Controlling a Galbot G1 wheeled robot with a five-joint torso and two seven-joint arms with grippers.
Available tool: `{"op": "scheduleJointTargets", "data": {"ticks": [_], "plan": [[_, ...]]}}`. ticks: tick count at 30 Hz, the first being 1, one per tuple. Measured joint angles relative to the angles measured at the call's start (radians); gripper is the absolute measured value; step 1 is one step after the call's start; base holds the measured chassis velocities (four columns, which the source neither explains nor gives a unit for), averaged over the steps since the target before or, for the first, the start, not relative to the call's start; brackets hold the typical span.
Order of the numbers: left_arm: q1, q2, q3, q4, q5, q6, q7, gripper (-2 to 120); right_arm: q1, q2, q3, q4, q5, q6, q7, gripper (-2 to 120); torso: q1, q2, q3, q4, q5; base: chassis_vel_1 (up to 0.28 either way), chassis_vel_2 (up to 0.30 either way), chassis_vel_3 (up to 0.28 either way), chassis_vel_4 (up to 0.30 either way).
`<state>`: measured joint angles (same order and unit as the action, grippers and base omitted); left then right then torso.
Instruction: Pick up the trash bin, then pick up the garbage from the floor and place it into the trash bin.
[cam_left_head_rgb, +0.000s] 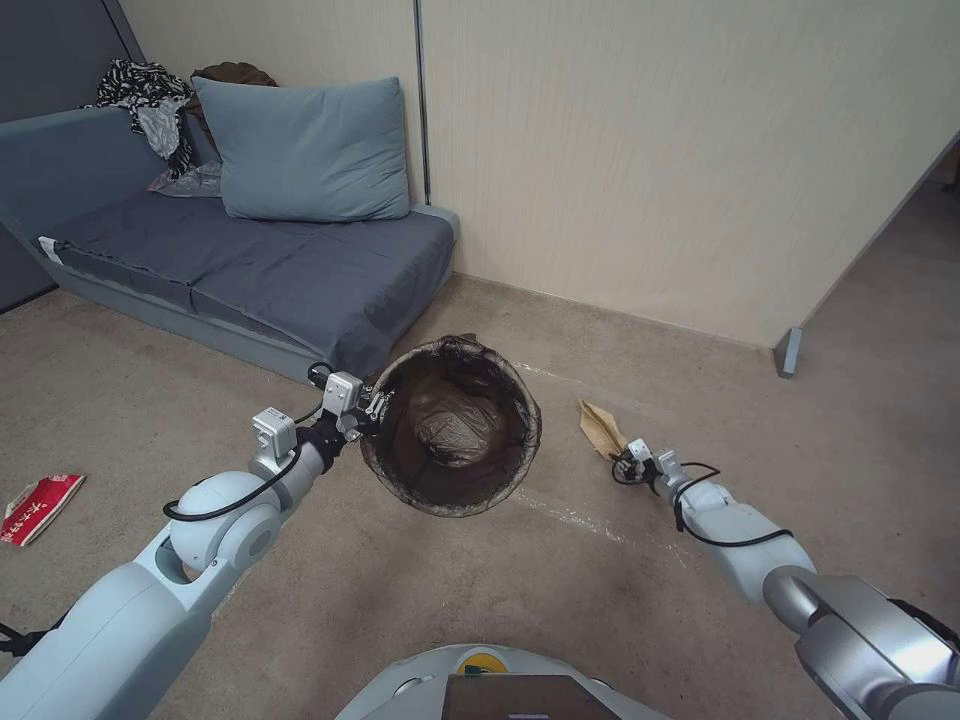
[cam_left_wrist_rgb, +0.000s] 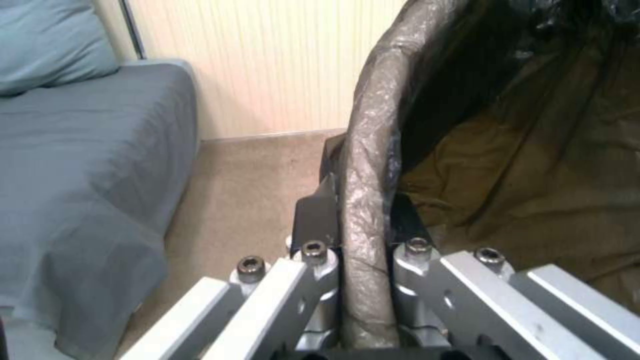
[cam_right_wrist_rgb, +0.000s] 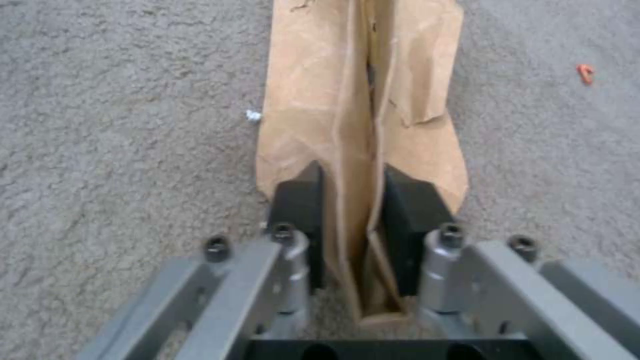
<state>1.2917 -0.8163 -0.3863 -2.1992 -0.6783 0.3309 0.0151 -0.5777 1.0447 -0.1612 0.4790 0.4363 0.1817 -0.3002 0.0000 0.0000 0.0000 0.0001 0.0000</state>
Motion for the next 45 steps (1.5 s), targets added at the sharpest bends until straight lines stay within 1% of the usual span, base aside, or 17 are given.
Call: {"op": "scheduleJointTargets", "data": {"ticks": [1, 5, 15, 22, 25, 27, 28, 30, 32, 33, 36, 37, 39, 40, 42, 43, 45], "plan": [[0.0, 0.0, 0.0, 0.0, 0.0, 0.0, 0.0, 4, 0.0, 0.0, 0.0, 0.0, 0.0, 0.0, 0.0, 17, 0.0, 0.0, 0.0, 0.0, 0.0, 0.0, 0.0, 0.0, 0.0], [0.0, 0.0, 0.001, 0.0, -0.001, 0.0, -0.001, 4, -0.008, -0.014, -0.003, 0.023, 0.003, -0.001, 0.005, 0, 0.0, 0.0, 0.0, 0.0, 0.0001, 0.0, 0.0, 0.0, 0.0], [-0.005, 0.004, 0.005, -0.001, -0.002, 0.001, -0.002, 4, -0.029, -0.041, -0.004, 0.076, 0.025, -0.006, 0.018, 0, 0.0, 0.0, 0.0, -0.0002, 0.0002, 0.0, 0.0, 0.0, 0.0], [-0.006, 0.008, 0.008, -0.001, -0.004, 0.004, -0.006, 4, -0.057, -0.093, 0.007, 0.212, 0.069, -0.02, 0.049, 0, 0.0, 0.0, 0.0, -0.0002, 0.0, 0.0, 0.0, 0.0, 0.0], [-0.007, 0.01, 0.013, 0.001, -0.004, 0.007, -0.008, 4, -0.085, -0.136, 0.041, 0.359, 0.118, -0.035, 0.08, 0, 0.0, 0.0, 0.0, 0.0001, -0.0001, 0.0, 0.0, 0.0, 0.0], [-0.007, 0.011, 0.013, 0.001, -0.004, 0.007, -0.009, 4, -0.091, -0.144, 0.048, 0.384, 0.124, -0.036, 0.084, 0, 0.0, 0.0, 0.0, 0.0001, -0.0002, 0.0, 0.0, 0.0, 0.0], [-0.007, 0.014, 0.015, 0.001, -0.004, 0.008, -0.009, 4, -0.113, -0.171, 0.074, 0.472, 0.147, -0.043, 0.098, 0, 0.0, 0.0, 0.0, 0.0003, 0.0, 0.0, 0.0, 0.0, 0.0], [-0.007, 0.015, 0.015, 0.001, -0.004, 0.008, -0.009, 4, -0.124, -0.182, 0.087, 0.507, 0.156, -0.047, 0.103, 0, 0.0, 0.0, 0.0, 0.0003, 0.0, 0.0, 0.0, 0.0, 0.0], [-0.006, 0.017, 0.017, 0.001, -0.005, 0.01, -0.009, 4, -0.177, -0.23, 0.153, 0.666, 0.194, -0.057, 0.123, 0, 0.0, 0.0, 0.0, 0.0001, -0.0003, 0.0, 0.0, 0.0, 0.0], [-0.006, 0.017, 0.017, 0.001, -0.005, 0.01, -0.009, 4, -0.177, -0.23, 0.153, 0.666, 0.194, -0.057, 0.123, 0, 0.0, 0.0, 0.0, 0.0001, -0.0003, 0.0, 0.0, 0.0, 0.0], [-0.007, 0.017, 0.027, 0.003, -0.005, 0.011, -0.01, 4, -0.262, -0.288, 0.258, 0.867, 0.227, -0.059, 0.141, 0, 0.0, 0.0, 0.0, -0.0001, 0.0, 0.0, 0.0, 0.0, 0.0], [-0.007, 0.017, 0.027, 0.003, -0.005, 0.011, -0.01, 4, -0.262, -0.288, 0.258, 0.867, 0.227, -0.059, 0.141, 0, 0.0, 0.0, 0.0, -0.0001, 0.0, 0.0, 0.0, 0.0, 0.0], [-0.006, 0.017, 0.031, 0.003, -0.005, 0.012, -0.011, 4, -0.316, -0.321, 0.328, 0.972, 0.251, -0.062, 0.156, 0, 0.0, 0.0, 0.0, -0.0001, -0.0001, 0.0, 0.0, 0.0, 0.0], [-0.006, 0.017, 0.031, 0.003, -0.005, 0.012, -0.011, 4, -0.316, -0.321, 0.328, 0.972, 0.251, -0.062, 0.156, 0, 0.0, 0.0, 0.0, -0.0001, -0.0001, 0.0, 0.0, 0.0, 0.0], [-0.005, 0.018, 0.035, 0.003, -0.006, 0.015, -0.011, 4, -0.372, -0.353, 0.39, 1.092, 0.273, -0.06, 0.175, 0, 0.0, 0.0, 0.0, -0.0005, -0.0001, 0.0, 0.0, 0.0, 0.0], [-0.005, 0.018, 0.035, 0.003, -0.006, 0.015, -0.011, 4, -0.372, -0.353, 0.39, 1.092, 0.273, -0.06, 0.175, 0, 0.0, 0.0, 0.0, -0.0005, -0.0001, 0.0, 0.0, 0.0, 0.0], [-0.004, 0.021, 0.036, 0.005, -0.007, 0.017, -0.011, 4, -0.419, -0.369, 0.433, 1.207, 0.284, -0.049, 0.192, 0, 0.0, 0.0, 0.0, 0.0, 0.0002, 0.0, 0.0, 0.0, 0.0]]}}
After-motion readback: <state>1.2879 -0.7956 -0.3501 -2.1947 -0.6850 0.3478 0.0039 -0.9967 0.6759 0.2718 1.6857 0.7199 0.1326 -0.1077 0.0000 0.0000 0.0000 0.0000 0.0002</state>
